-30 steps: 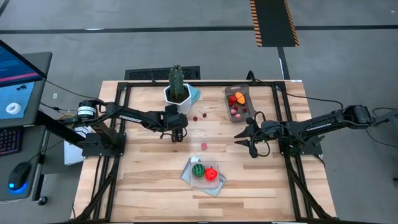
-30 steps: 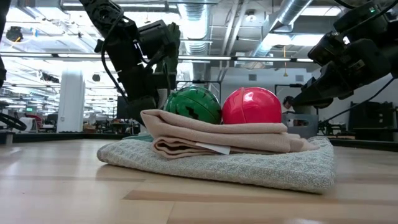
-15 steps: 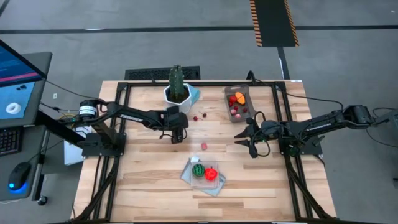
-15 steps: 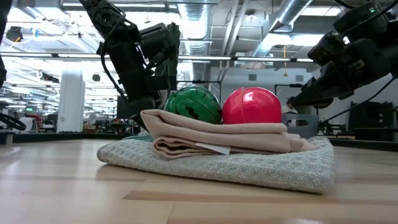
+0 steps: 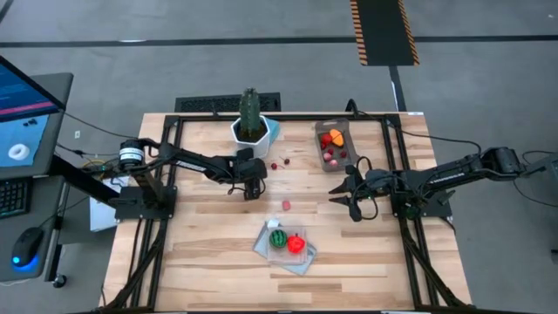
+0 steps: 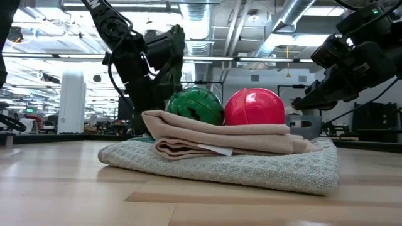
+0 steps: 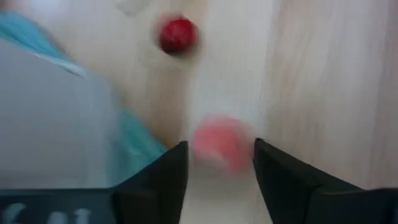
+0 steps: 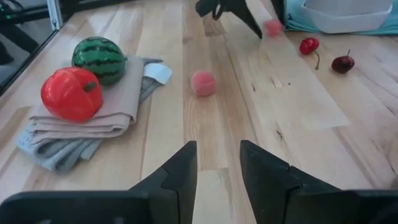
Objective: Pick and placing Produce into tupperware
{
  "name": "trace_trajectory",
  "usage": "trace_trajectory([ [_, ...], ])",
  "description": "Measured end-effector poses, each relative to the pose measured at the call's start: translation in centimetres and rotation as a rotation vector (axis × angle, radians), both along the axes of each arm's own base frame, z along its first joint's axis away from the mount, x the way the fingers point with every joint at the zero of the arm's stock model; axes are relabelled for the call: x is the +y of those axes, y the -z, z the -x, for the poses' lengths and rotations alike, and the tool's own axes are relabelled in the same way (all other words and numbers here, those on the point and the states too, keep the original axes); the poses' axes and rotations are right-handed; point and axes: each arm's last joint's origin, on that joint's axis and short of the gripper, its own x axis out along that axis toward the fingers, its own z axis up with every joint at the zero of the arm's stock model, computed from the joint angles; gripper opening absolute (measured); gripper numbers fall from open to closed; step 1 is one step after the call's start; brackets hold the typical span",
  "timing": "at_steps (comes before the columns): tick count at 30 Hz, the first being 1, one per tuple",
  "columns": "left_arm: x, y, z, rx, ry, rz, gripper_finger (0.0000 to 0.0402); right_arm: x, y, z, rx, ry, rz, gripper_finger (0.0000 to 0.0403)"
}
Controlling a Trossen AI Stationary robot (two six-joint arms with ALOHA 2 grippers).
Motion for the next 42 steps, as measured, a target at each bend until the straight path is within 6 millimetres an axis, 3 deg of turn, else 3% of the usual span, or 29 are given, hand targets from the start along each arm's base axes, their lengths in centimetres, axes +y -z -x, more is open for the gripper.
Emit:
trace_trajectory([
  [10,-1.2,0.2,0.0,0.001,-0.047,-0.014,0.0058,0.0,0.0,0.0,-0.001,0.000,0.000,0.0141],
  [16,-2.1,-0.2,-0.6,-0.025,-0.014,-0.007,0.0036,0.0,0.0,0.0,-0.001,0.000,0.000,0.0145],
  [20,-2.3,-0.9,-1.1,-0.024,-0.001,-0.021,0.0063,0.0,0.0,0.0,-0.001,0.000,0.000,0.0146],
  [31,-1.8,-1.6,-1.7,-0.050,0.031,-0.030,0.0217,0.0,0.0,0.0,-0.001,-0.001,0.000,0.0143],
  [42,-0.6,-1.9,-2.0,-0.104,0.080,0.012,0.0206,0.0,0.0,0.0,-0.001,0.000,0.000,0.0143],
])
